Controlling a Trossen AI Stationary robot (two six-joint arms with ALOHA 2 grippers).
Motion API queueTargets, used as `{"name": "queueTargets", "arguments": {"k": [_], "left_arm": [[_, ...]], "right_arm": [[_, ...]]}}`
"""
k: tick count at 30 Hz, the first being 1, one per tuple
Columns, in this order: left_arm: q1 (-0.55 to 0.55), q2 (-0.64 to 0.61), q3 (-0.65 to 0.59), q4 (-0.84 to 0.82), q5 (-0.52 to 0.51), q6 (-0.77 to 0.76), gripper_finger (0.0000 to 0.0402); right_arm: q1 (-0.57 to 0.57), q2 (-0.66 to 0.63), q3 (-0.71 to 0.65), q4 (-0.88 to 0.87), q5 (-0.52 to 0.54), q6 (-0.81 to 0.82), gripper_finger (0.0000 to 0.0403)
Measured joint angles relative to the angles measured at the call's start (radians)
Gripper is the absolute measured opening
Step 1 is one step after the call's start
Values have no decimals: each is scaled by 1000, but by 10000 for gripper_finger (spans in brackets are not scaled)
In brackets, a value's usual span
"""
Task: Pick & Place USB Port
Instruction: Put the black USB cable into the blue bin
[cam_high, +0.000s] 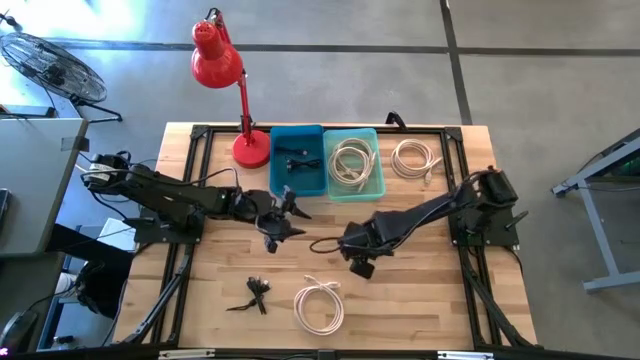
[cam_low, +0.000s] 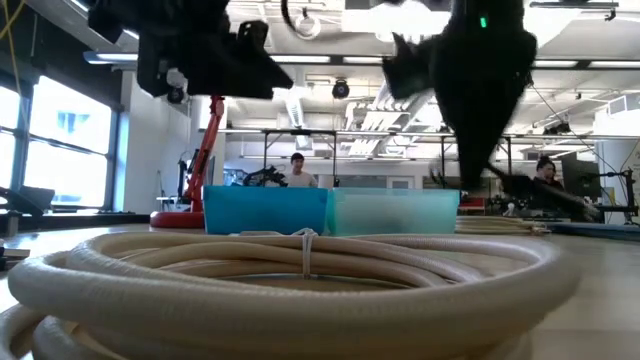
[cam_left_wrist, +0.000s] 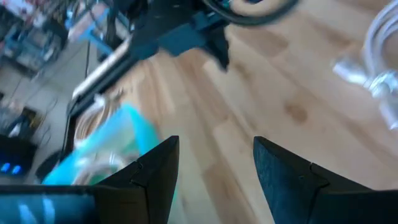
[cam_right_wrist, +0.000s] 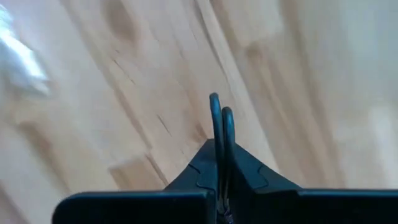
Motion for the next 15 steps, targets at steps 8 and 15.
{"name": "queueTargets", "arguments": {"k": [8, 15], "left_arm": [[1, 0, 0, 162, 158, -73, 201], [0, 0, 0, 393, 300, -229, 201]], "right_arm": [[84, -139, 160, 23, 332, -220, 3], [163, -217, 179, 185, 539, -529, 3]]}}
